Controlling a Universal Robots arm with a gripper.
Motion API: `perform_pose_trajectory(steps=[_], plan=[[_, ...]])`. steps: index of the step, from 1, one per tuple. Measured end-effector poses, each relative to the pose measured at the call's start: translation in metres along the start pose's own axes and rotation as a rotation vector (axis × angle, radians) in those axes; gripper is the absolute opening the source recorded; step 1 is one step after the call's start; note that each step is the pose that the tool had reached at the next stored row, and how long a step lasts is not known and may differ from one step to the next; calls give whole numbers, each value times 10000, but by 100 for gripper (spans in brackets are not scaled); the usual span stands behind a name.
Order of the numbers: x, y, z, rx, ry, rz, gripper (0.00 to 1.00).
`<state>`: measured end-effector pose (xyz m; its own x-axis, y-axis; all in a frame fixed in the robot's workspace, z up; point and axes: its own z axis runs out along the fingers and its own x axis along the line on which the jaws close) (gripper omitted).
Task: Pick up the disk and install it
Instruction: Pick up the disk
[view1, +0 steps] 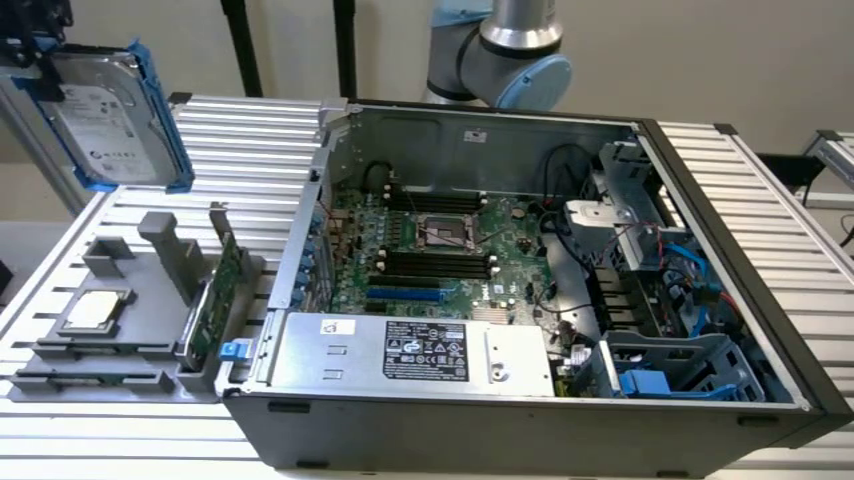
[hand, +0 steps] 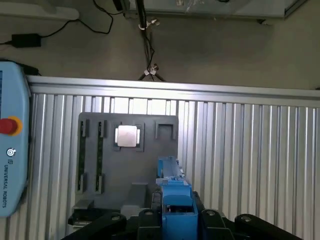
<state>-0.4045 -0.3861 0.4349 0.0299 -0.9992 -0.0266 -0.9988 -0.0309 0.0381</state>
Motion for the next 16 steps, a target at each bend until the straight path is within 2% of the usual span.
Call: perform_pose_trajectory(steps=[6,13,16], plan=[[23,-262,-282,-48,-17,1,33],[75,-576,-418,-60,-26,0,33],[102,-708,-506,-61,-26,1,33]])
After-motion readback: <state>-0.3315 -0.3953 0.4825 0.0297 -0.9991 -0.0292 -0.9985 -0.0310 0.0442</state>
